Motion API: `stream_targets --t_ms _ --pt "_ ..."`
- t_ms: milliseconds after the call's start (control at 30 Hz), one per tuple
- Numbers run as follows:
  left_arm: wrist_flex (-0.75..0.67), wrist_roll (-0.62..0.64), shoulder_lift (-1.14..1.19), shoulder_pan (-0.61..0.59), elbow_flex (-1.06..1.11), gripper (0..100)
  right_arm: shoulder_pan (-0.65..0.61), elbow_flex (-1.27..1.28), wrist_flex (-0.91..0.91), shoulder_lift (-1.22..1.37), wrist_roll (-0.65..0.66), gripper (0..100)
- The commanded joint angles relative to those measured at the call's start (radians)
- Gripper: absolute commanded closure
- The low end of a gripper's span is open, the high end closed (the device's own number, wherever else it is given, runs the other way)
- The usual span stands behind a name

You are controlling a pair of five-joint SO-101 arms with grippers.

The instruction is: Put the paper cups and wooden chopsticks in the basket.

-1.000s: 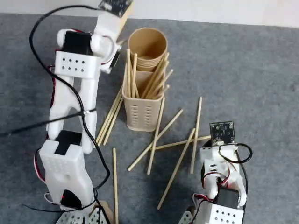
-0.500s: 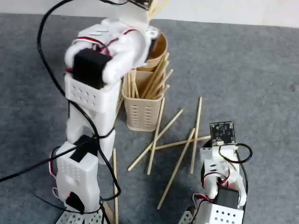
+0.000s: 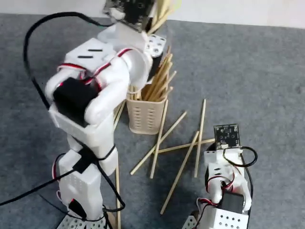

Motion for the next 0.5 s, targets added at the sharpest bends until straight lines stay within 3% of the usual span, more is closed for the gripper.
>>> stream_targets --t_ms 0,267,467 --pt "0.006 -0.026 -0.050 0.012 -0.024 100 -0.007 0.128 -0.018 -0.010 0.006 93.2" --pt "0.006 -0.109 -0.038 -0.027 -0.024 100 -0.007 0.128 -0.019 -0.010 0.009 93.2" --pt "-0.157 -0.129 0.097 -0.031 -0.024 100 -0.007 0.128 -0.019 -0.010 0.009 93.2"
